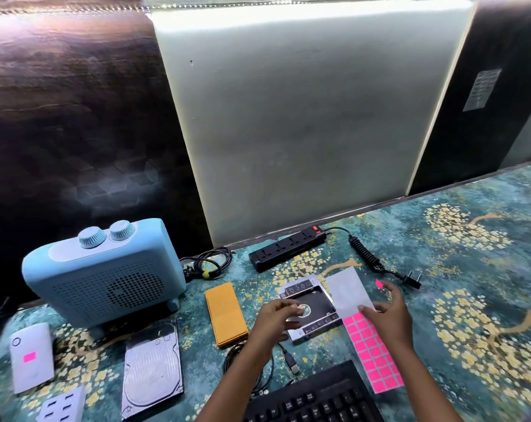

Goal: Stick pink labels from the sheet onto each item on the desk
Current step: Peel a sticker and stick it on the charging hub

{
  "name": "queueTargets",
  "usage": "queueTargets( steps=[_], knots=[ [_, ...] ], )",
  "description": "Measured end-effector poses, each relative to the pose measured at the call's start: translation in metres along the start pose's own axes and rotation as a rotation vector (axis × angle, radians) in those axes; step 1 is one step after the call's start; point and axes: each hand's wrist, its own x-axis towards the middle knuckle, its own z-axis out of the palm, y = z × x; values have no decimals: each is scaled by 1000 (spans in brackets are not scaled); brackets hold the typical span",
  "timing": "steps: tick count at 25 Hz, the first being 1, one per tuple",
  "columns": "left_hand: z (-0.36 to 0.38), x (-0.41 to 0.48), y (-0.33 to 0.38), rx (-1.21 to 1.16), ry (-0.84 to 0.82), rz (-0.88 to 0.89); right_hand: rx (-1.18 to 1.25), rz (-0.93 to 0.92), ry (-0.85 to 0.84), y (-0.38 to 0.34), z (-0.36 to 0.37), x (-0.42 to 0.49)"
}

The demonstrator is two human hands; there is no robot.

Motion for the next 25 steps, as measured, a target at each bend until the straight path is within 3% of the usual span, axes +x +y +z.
queueTargets(
  steps=[4,10,14,17,20,25],
  knots=[
    [-5,2,-3,-18,56,-1,-123,-2,22,20,6,12],
    [-22,-3,-8,-13,87,26,-400,-154,45,37,21,11],
    [-41,-9,-16,-12,148,134,-386,-338,94,15,39,-14],
    [-62,-16,-29,76,276,247,-487,-605,148,-11,72,-53],
    [-89,-32,-44,119,326,267,-450,-746,9,-35,111,-98],
    [-171,-74,-80,217,451,267,-401,-824,-184,-54,182,-176]
  ],
)
